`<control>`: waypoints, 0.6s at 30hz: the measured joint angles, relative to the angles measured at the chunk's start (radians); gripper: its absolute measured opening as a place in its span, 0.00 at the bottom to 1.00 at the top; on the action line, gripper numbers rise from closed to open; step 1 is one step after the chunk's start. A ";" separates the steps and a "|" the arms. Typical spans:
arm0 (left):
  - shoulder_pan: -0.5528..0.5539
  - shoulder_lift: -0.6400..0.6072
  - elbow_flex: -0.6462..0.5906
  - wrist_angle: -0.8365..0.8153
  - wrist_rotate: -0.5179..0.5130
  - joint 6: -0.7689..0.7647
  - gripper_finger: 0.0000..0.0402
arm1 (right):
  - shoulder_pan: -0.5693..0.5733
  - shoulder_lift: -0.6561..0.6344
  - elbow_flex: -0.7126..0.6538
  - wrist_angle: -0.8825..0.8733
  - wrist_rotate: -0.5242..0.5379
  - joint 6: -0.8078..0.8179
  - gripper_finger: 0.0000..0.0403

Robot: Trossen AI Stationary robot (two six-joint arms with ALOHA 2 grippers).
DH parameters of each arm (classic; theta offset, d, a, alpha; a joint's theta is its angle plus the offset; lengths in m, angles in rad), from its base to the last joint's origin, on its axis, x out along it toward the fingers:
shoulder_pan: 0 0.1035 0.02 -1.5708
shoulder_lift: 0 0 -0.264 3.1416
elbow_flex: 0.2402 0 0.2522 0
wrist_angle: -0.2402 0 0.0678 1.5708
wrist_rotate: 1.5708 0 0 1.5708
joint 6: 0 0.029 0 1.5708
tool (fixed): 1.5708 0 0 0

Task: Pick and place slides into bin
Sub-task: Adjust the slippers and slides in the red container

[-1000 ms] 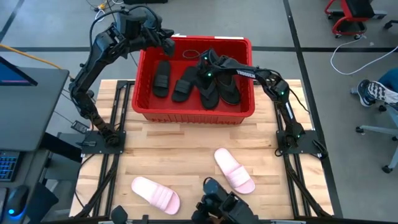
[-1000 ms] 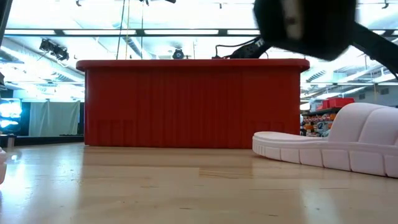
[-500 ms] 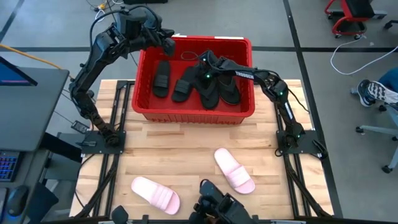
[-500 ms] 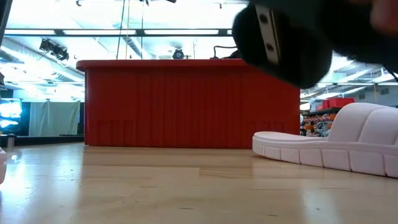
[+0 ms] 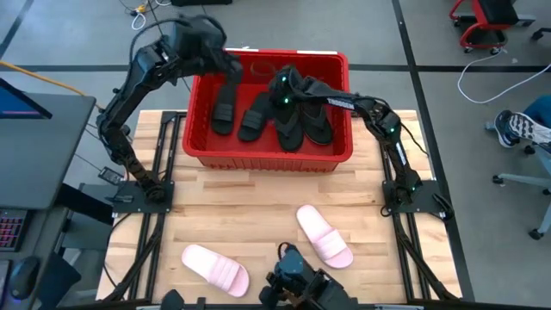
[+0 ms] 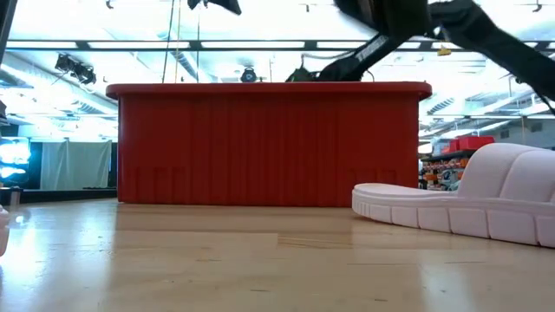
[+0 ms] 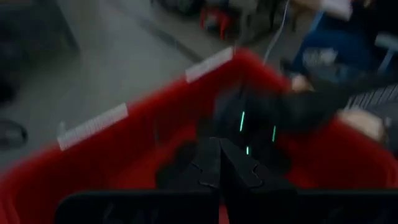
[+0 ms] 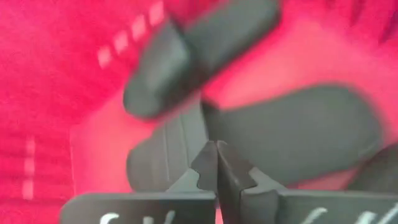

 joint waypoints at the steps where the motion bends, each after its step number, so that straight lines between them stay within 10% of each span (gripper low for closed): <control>1: -0.002 0.000 -0.021 -0.021 0.001 -0.016 0.02 | -0.003 -0.021 0.000 0.016 0.014 -0.003 0.00; 18: 0.041 0.135 -0.640 0.549 0.353 -0.125 0.01 | -0.021 -0.561 0.002 -0.279 0.198 -0.123 0.00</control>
